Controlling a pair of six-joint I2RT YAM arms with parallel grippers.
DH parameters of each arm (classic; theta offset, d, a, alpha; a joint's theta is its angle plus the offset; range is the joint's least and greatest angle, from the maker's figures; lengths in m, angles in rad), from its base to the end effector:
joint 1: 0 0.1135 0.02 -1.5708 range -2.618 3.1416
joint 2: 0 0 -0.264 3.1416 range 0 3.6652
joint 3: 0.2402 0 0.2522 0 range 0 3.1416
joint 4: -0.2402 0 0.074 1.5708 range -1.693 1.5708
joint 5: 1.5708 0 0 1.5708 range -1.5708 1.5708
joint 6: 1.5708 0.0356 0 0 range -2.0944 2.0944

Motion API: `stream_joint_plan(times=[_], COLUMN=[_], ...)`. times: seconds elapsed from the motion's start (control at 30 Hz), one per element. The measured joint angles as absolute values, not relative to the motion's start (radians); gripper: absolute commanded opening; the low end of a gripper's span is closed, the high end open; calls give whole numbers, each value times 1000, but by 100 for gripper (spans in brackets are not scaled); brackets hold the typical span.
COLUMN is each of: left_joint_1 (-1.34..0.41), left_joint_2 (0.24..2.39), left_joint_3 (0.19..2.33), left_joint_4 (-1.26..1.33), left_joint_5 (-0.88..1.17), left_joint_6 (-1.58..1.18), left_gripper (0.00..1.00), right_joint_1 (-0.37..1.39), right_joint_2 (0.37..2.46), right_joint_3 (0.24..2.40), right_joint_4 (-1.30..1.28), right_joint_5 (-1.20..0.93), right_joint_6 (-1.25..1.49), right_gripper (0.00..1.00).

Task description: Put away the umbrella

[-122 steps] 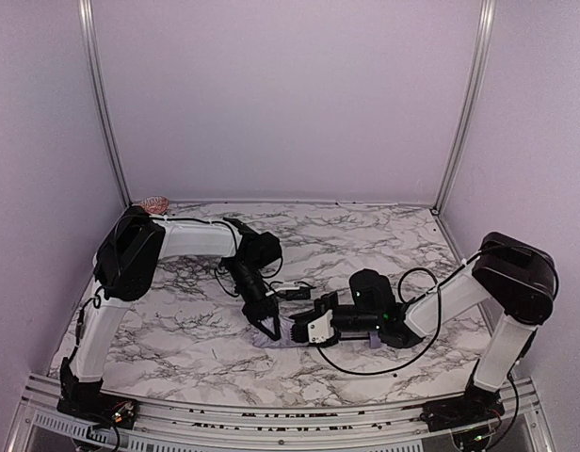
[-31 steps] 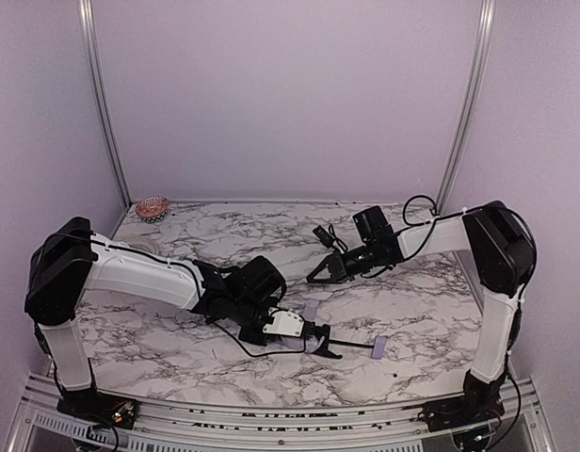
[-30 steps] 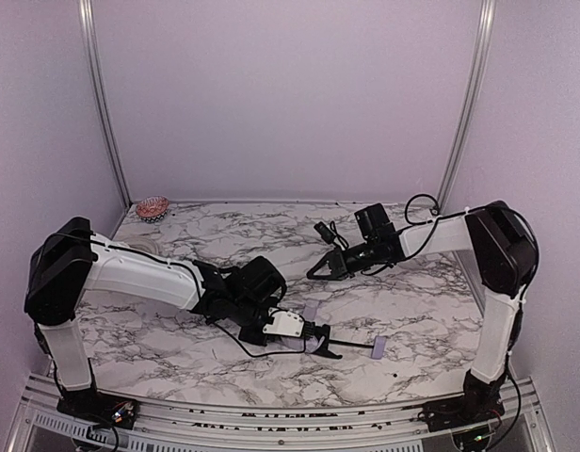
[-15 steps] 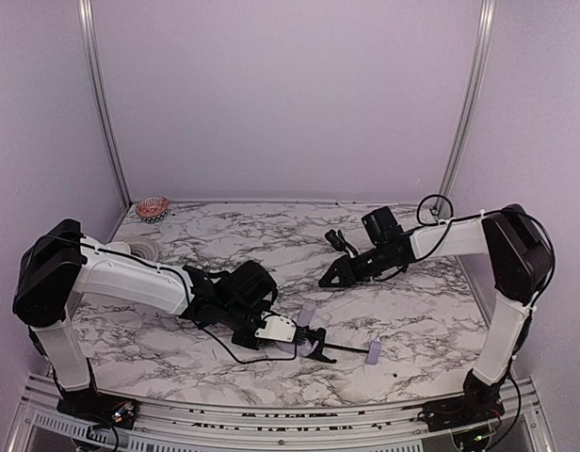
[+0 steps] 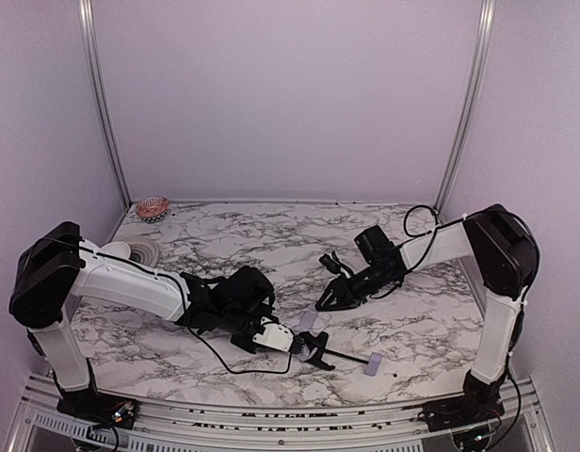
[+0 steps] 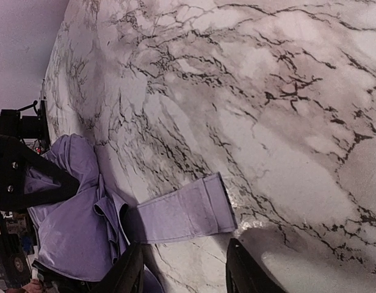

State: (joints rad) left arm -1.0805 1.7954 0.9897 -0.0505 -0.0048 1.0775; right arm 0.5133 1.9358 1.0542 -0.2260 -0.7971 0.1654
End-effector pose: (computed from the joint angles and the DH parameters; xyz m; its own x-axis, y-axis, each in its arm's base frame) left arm 0.1713 -0.3206 0.1529 0.6073 0.7327 -0.3071 0.7303 -0.3626 0.5789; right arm 0.3015 0.1992 0.1208 -0.8710 -0.3589 -0.3353 -0.4848 0.5180 0.7048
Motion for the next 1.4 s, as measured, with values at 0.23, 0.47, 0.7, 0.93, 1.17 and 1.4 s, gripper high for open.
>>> stream_joint_plan(times=[0.23,0.47,0.7,0.93,1.17,1.4], left_joint_1=[-1081,-1080,-1081,-1081,-1081,-1081], left_joint_2=[1802,1803,1804,1804,1808,1808], left_joint_3=[1007,1013,1020,1026,1035,1037], left_joint_4=[-74,-82,-99,-111,-125,-129], left_joint_5=[-1,0,4,7,7,7], left_joint_6=[1085,1085,1085,1086,1085,1085], left_gripper=[0,0,0,0,0,0], right_joint_1=[515,535,602,627,639,643], right_joint_2=[1956,1991,2012,2024,2041,2062], right_joint_3=[1070,1171,1293,1337,1362,1359], right_joint_4=[-208,-265,-410,-517,-612,-646], right_joint_5=[-825,-733,-498,-469,-580,-711], right_joint_6=[184,114,-14,-47,-81,-95], right_gripper=[53,55,52,48,46,39])
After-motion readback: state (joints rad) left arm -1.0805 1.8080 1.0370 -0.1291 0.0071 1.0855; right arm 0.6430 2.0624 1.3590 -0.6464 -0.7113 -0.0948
